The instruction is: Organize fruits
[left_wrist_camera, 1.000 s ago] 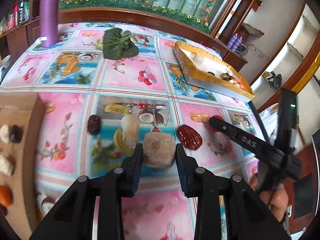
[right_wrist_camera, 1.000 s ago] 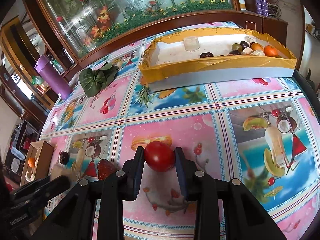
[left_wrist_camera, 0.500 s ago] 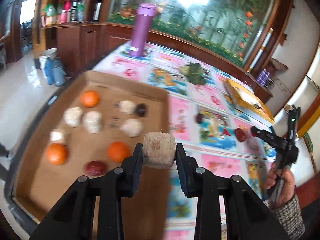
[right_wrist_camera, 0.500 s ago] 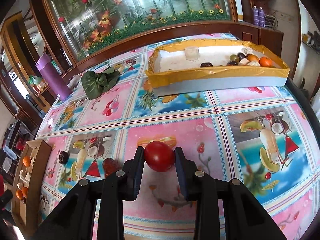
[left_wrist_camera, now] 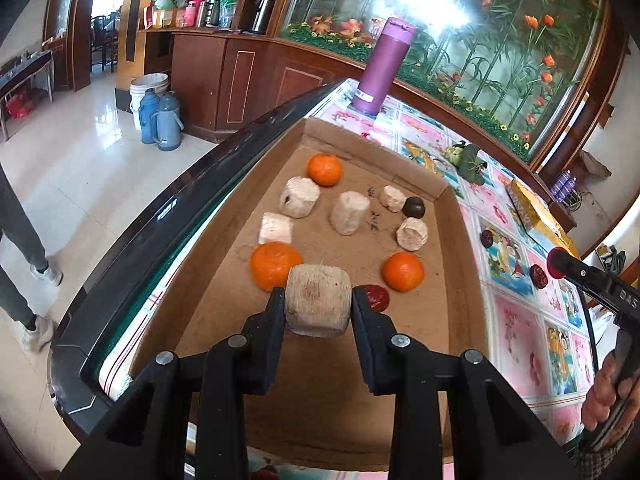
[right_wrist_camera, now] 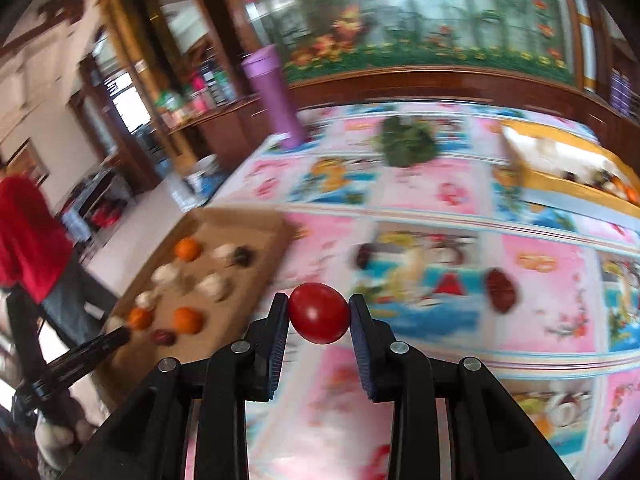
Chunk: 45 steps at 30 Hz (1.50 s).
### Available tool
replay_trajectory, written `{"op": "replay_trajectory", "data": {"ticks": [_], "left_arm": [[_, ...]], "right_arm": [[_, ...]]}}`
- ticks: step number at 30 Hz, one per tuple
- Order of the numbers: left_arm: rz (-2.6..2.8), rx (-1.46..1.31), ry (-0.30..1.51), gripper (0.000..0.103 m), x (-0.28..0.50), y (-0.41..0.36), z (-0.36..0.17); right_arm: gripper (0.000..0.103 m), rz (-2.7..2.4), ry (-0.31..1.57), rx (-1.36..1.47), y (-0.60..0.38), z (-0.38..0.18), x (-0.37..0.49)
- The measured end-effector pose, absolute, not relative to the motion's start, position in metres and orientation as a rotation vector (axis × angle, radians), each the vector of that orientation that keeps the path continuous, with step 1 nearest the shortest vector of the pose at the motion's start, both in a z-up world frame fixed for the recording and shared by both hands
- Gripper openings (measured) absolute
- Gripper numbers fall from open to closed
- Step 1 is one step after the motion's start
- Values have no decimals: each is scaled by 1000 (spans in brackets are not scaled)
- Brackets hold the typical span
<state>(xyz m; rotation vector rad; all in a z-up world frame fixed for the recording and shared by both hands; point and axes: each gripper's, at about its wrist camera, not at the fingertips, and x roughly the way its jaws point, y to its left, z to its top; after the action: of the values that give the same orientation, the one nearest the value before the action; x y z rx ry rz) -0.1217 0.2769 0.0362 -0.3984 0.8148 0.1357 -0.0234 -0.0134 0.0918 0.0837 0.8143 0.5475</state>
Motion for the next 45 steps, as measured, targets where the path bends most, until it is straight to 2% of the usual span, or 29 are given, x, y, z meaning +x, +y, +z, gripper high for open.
{"op": "replay_trajectory", "data": {"ticks": [6, 14, 24, 26, 28, 30, 33, 37, 45], "left_arm": [[128, -369, 843, 31, -122, 273, 28], [140, -393, 846, 32, -116, 281, 25], [224, -446, 773, 56, -133, 305, 49], [272, -391, 744, 61, -137, 300, 59], [343, -311, 717, 68, -141, 291, 68], [445, -190, 663, 82, -146, 274, 79], [494, -107, 601, 91, -150, 258, 92], [481, -59, 575, 92, -150, 239, 104], [463, 8, 603, 92, -149, 216, 102]], "right_arm": [[34, 719, 862, -35, 75, 68, -52], [34, 785, 876, -190, 132, 41, -67], [34, 808, 905, -253, 152, 23, -74], [39, 814, 899, -237, 151, 26, -79], [56, 805, 872, -223, 146, 31, -84], [59, 788, 838, -196, 137, 38, -90], [61, 744, 792, -143, 118, 49, -98], [69, 651, 737, -74, 91, 58, -105], [71, 583, 736, 19, 63, 60, -107]]}}
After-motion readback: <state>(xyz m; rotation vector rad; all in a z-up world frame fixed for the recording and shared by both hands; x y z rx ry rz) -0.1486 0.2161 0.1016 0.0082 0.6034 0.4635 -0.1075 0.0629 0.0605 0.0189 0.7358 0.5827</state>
